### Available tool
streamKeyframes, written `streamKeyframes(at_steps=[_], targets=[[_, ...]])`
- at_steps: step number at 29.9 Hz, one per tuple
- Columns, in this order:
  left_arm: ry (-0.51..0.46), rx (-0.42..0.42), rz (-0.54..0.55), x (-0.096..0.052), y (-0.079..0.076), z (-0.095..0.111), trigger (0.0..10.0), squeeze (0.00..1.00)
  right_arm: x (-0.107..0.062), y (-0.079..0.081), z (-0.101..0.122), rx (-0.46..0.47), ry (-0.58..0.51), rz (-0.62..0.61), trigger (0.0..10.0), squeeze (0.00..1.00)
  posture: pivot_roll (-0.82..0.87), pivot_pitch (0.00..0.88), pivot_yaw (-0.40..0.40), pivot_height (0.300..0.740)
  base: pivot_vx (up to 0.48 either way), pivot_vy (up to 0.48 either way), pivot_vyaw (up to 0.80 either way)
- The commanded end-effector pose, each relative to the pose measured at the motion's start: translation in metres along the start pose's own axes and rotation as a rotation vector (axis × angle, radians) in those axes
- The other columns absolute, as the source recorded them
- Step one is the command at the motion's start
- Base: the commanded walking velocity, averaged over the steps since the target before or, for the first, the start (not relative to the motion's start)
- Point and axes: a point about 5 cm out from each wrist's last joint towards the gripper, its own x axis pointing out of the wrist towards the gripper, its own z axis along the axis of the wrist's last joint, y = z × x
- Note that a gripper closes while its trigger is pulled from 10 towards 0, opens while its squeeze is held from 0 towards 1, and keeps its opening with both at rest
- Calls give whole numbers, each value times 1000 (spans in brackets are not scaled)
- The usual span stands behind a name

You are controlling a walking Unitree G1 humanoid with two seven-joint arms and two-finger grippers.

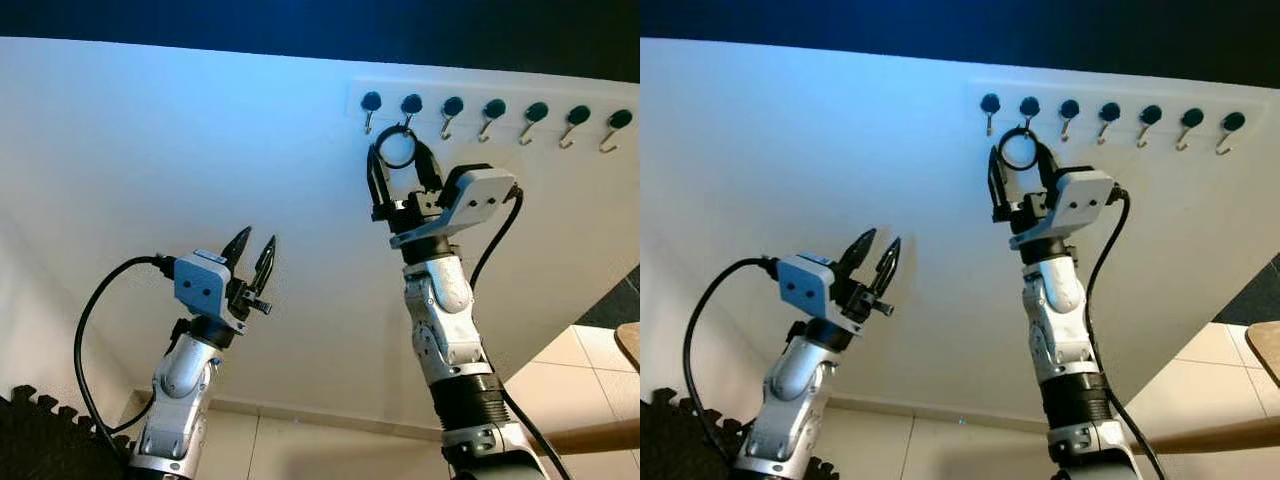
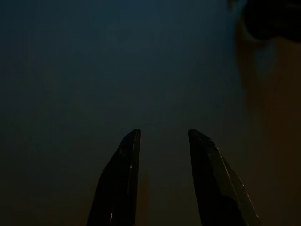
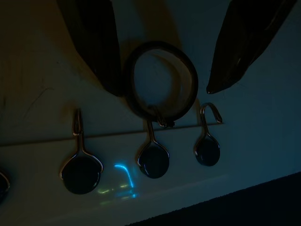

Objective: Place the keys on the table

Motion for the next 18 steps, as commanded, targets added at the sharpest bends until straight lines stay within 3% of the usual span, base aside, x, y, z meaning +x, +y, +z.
streamKeyframes(at_steps=[1,13,14,15,17,18], targets=[[0,2,-17,1,-3,2,10000,0,6,0,10,3,-39,-8,10000,0,36,103,-40,740,0,0,0],[-5,4,-29,2,-5,4,10000,0,4,-6,7,-4,-9,-53,10000,0,39,96,-38,740,0,0,0],[-5,4,-31,2,-5,4,10000,0,3,-6,6,-4,-4,-60,8667,0,40,94,-37,740,0,0,0],[-4,3,-32,2,-5,5,10000,0,3,-7,5,-5,2,-68,6392,0,40,94,-37,740,0,0,0],[-3,3,-33,3,-5,5,10000,0,3,-8,5,-5,6,-73,6392,0,39,91,-37,740,0,0,0],[-1,2,-35,3,-5,4,10000,0,3,-9,4,-6,9,-77,7922,0,39,91,-37,740,0,0,0]])
